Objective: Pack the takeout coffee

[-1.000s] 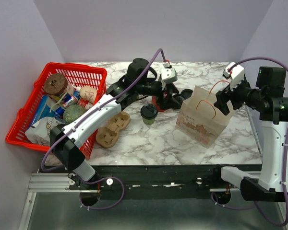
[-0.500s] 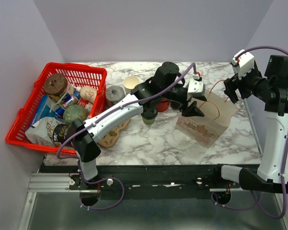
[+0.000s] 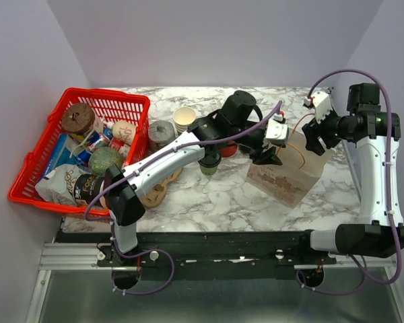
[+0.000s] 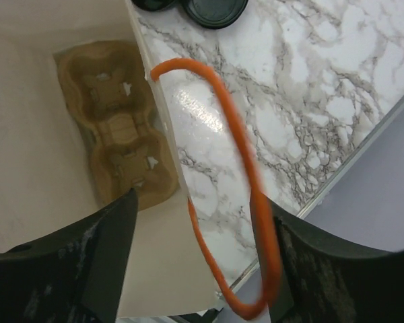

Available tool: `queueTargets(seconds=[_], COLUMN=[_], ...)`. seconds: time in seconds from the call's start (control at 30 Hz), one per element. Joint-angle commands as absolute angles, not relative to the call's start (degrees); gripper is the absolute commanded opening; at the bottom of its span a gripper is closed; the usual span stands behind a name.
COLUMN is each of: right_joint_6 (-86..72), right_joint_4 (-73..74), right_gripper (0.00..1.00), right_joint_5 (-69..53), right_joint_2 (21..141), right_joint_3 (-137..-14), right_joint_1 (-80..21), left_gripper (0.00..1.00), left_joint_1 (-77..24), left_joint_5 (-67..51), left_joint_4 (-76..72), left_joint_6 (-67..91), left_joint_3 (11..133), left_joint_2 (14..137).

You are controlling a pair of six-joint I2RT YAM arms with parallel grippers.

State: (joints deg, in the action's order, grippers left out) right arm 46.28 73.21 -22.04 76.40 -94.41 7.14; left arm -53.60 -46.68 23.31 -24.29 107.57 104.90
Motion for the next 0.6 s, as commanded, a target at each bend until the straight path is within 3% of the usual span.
queueTargets(seconds=[0.0, 0.23, 0.37, 0.4, 0.57], right_joint_6=[49.7, 50.4, 50.6, 50.9, 50.9], right_joint_4=[76.4, 78.7, 78.9, 78.8, 71.7], right_gripper=[0.72, 0.43, 0.17, 0.02, 0.01], right_joint_5=[-22.3, -24.3, -23.9, -23.7, -20.4], right_joint_2=[76.7, 78.0, 77.2, 76.6, 70.8], right_joint_3=[-91.4, -92.8, -96.2, -96.8, -93.7], right_joint_1=[7.4, 7.5, 7.5, 7.6, 7.5], left_gripper=[0.63, 0.63, 0.65, 0.66, 0.67], left_joint_1=[-53.7, -52.2, -50.1, -49.6, -45.6], left_joint_5=[-44.8, -42.6, -40.7, -40.3, -39.7], left_joint_4=[24.3, 25.0, 24.3, 23.9, 22.9], left_joint_6=[-26.5, -28.0, -27.8, -27.4, -24.5], left_joint_3=[105.3, 102.0, 97.6, 96.5, 90.8], left_joint_2=[101.5, 97.9, 94.4, 92.8, 89.0])
